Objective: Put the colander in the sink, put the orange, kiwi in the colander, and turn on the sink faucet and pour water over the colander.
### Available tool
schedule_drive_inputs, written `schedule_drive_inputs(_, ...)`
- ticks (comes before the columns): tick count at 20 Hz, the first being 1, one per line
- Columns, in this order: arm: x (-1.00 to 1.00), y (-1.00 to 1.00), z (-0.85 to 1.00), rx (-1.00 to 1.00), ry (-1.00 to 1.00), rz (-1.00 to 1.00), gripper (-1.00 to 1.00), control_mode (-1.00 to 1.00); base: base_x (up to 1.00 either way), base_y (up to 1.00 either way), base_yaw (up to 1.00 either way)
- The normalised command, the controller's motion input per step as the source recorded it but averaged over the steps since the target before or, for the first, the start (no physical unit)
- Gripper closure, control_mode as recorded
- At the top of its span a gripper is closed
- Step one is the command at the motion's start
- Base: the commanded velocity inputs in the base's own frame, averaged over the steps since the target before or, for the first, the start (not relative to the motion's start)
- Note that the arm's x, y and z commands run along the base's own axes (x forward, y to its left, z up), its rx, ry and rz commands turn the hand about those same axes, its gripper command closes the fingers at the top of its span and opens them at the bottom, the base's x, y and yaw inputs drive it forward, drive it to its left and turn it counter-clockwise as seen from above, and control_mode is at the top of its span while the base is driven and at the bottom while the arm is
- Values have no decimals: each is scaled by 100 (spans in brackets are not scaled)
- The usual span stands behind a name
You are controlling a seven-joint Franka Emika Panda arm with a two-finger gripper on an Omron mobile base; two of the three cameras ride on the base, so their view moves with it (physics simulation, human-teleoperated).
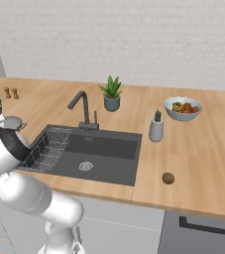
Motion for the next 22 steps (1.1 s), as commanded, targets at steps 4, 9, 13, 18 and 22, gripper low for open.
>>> schedule_drive_inputs(4, 60, 23, -18, 0, 16, -10, -100, -100, 0, 0, 0)
schedule_drive_inputs(9, 51, 21, -30, 0, 10, -4, -100, -100, 0, 0, 0)
schedule_drive_inputs(13, 44, 25, -26, -4, 1, -3, -100, -100, 0, 0, 0)
schedule_drive_inputs(18, 33, 29, -22, -11, 0, -5, -100, -100, 0, 0, 0)
schedule_drive_inputs(22, 30, 20, -23, -13, 0, -8, -100, -100, 0, 0, 0)
